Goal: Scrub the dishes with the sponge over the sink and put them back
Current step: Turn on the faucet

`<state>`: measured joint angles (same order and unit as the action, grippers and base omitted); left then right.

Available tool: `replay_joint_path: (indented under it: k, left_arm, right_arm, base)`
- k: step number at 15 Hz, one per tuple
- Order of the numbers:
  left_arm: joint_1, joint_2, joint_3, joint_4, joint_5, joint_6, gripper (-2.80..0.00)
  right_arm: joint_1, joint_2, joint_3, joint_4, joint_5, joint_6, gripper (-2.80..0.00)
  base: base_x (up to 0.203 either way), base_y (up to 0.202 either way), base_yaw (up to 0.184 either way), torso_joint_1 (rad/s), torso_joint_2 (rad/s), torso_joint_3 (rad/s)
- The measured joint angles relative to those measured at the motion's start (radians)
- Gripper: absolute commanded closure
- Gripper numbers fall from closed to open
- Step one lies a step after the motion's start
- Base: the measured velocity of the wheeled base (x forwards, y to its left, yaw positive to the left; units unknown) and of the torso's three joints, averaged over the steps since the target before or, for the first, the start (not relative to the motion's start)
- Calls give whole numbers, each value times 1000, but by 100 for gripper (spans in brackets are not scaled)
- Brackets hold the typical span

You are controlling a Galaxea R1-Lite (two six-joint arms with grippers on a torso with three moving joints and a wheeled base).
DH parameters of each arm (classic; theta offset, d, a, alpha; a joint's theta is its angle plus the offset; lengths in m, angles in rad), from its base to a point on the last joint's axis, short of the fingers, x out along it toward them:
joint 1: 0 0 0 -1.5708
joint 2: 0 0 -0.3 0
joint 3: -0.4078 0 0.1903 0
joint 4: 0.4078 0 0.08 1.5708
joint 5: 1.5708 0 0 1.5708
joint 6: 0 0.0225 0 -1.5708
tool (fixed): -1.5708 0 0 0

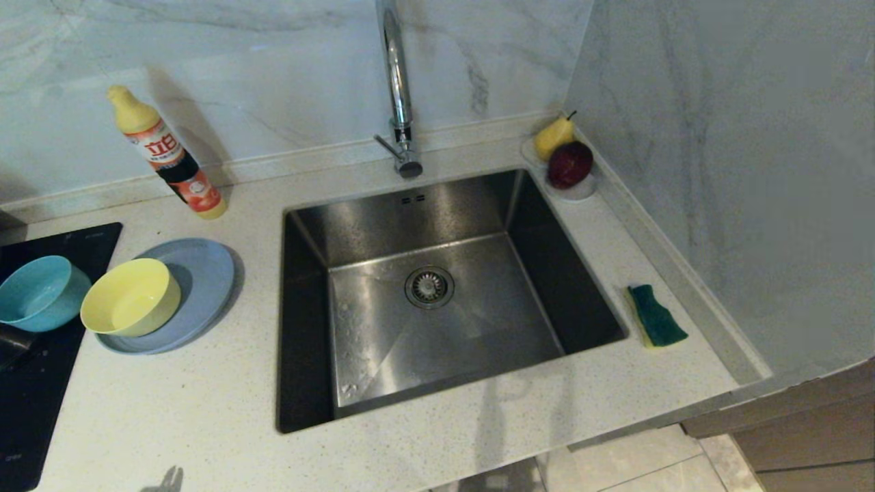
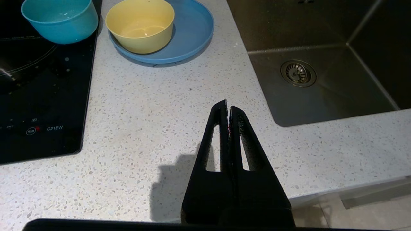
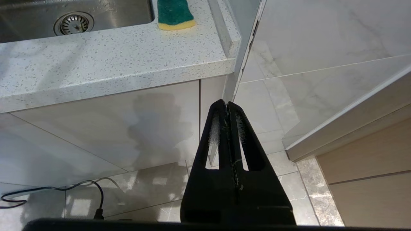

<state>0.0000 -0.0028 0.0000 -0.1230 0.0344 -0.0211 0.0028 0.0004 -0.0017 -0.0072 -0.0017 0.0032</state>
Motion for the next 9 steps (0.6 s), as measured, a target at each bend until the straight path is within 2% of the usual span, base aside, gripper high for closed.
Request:
replay_joint_path:
  k: [4, 6, 9]
  left_arm:
    - [0, 0, 0, -13, -5, 1, 0]
    - [0, 3, -11, 6, -32, 3, 0]
    - [0, 90, -226, 83, -135, -3, 0]
  right_arm:
    - [0, 0, 1, 0, 0, 0, 0]
    - [0, 0, 0, 0, 0, 0, 0]
    - [0, 0, 0, 0, 0, -1, 0]
  base:
    - [0, 0, 0, 0, 0, 0]
    - [0, 0, 0, 0, 0, 0]
    - [0, 0, 0, 0, 0, 0]
